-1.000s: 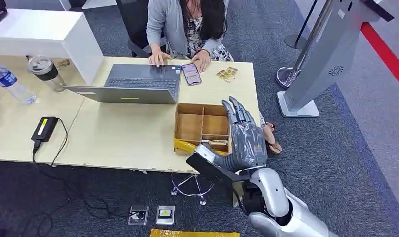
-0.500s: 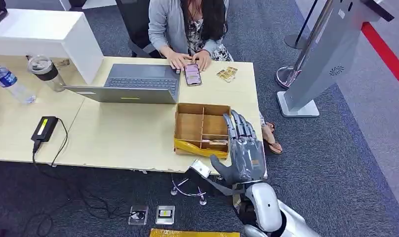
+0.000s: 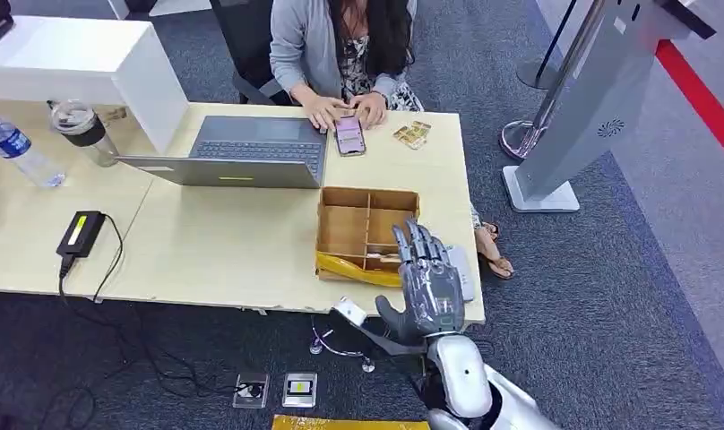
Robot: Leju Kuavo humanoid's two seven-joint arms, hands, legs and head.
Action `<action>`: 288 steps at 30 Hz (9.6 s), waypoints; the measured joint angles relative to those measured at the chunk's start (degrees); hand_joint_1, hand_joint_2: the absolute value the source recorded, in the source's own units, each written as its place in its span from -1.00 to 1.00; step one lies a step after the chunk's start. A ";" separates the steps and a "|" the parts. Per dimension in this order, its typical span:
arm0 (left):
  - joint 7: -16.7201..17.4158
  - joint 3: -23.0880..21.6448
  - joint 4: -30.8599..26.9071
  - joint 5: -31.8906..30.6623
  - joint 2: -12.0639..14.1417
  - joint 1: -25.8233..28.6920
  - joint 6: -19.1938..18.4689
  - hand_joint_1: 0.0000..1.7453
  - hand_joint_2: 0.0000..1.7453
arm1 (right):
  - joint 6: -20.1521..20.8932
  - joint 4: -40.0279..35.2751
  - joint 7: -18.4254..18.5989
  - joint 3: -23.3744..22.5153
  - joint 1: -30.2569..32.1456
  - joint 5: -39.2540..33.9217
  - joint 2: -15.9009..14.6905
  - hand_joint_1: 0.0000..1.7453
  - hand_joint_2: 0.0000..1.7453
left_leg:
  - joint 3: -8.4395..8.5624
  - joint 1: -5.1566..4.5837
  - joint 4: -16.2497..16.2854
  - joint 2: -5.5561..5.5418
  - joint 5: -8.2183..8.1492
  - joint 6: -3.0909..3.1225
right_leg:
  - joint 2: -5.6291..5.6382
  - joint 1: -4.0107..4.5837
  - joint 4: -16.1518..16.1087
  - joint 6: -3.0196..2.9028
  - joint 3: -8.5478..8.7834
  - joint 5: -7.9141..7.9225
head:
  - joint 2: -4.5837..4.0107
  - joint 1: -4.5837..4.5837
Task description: Pass the card to the sensor for recognition and then transmit it.
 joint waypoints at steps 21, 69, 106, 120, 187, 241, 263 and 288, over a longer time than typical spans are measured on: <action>0.04 -0.02 0.00 -2.27 -0.46 -0.02 -0.42 -1.00 -1.00 | 6.38 11.02 -2.82 2.12 -5.21 3.48 7.74 -1.00 1.00 | -0.02 0.00 0.00 -0.01 0.00 0.00 | -0.02 0.00 0.00 0.00 -0.01 0.00 | 0.00 0.02; 0.42 -0.02 0.00 -3.28 -0.46 -0.16 -1.38 -1.00 -1.00 | 7.28 21.92 0.26 3.83 -9.37 -0.46 8.77 -1.00 1.00 | -0.01 0.00 0.00 -0.01 0.00 0.00 | 0.00 0.00 0.01 0.00 -0.01 0.00 | 0.00 0.02; 0.63 -0.02 0.00 -3.50 -0.46 -0.16 -1.68 -1.00 -1.00 | 8.39 28.22 0.63 3.78 -12.57 1.16 9.51 -1.00 1.00 | -0.01 0.00 0.01 -0.01 0.01 0.00 | 0.00 0.00 0.01 0.00 -0.02 0.00 | 0.00 0.02; 0.81 -0.04 0.00 -3.50 -0.46 -0.15 -1.68 -1.00 -1.00 | 7.06 28.68 0.68 0.50 -14.09 -2.69 8.66 -1.00 1.00 | 0.01 0.00 0.01 0.00 0.01 0.00 | 0.01 0.00 0.01 0.00 -0.02 0.00 | 0.00 0.00; 1.40 -0.02 0.00 -5.53 -0.46 -0.76 -2.06 -1.00 -1.00 | 0.57 32.98 -5.09 -0.83 -14.53 -13.49 8.42 1.00 1.00 | 0.01 0.00 0.02 0.00 0.01 0.00 | 0.01 0.00 0.02 0.00 -0.02 0.01 | 0.00 0.02; 2.27 -0.04 0.00 -7.37 -0.48 -2.06 -2.80 -1.00 -1.00 | -1.29 31.41 -6.03 -0.83 -11.25 -15.06 6.19 -1.00 1.00 | 0.24 0.00 0.01 0.05 0.03 0.00 | 0.00 0.00 0.01 -0.01 0.21 0.02 | 0.00 0.02; 2.23 -0.04 0.00 -8.07 -0.48 -1.74 -3.13 -1.00 -1.00 | 0.83 28.59 -4.02 -0.83 -11.14 -13.48 5.64 -1.00 1.00 | 0.15 0.00 0.02 0.05 0.03 -0.01 | 0.02 0.00 0.01 -0.01 0.12 0.03 | 0.00 0.02; 2.23 -0.04 0.00 -10.27 -0.48 -2.45 -4.74 -1.00 -1.00 | 9.59 14.10 -0.74 -2.27 -12.74 -8.94 1.23 -1.00 1.00 | 0.15 0.00 0.02 0.05 0.03 -0.01 | 0.04 0.00 0.01 -0.01 0.09 0.03 | 0.00 0.00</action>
